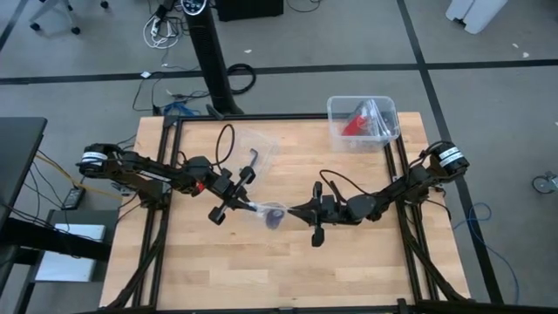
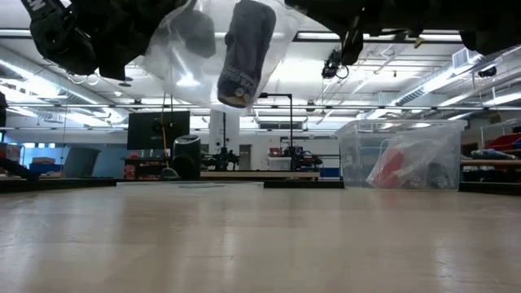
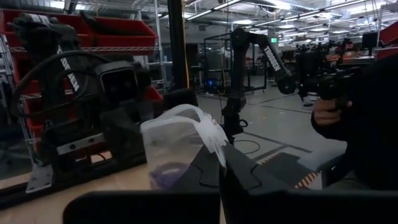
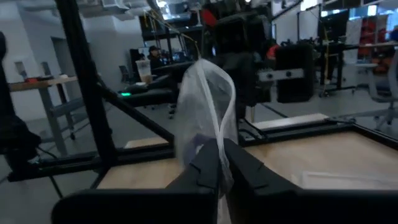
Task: Roll bandage
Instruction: Close the transparent zip bag
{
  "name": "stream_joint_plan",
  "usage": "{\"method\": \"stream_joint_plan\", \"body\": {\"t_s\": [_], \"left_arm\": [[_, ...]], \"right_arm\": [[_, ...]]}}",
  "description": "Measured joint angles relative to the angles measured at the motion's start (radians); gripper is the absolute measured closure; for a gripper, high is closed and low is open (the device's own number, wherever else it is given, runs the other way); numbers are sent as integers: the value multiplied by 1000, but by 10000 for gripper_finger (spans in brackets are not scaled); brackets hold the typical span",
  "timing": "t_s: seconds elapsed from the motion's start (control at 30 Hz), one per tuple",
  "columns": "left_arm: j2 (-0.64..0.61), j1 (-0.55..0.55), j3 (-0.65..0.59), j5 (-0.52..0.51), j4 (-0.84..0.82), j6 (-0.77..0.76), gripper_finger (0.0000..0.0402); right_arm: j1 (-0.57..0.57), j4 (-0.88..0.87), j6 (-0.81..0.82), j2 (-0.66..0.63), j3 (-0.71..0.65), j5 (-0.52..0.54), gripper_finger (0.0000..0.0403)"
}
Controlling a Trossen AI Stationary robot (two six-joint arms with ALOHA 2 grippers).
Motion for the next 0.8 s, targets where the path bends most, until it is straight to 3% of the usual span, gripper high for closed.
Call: {"method": "stream_joint_plan", "body": {"t_s": [0.23, 0.5, 0.8], "left_arm": [[0, 14, 0, -40, -5, -6, 402], [-5, 14, 5, -54, -106, -32, 402], [-100, 13, -13, -73, -146, 9, 402]], "right_arm": [[-15, -42, -31, 0, 68, -69, 400], [-59, -469, 14, -46, 241, -87, 401], [-11, -718, 7, -233, 271, 7, 402]]}}
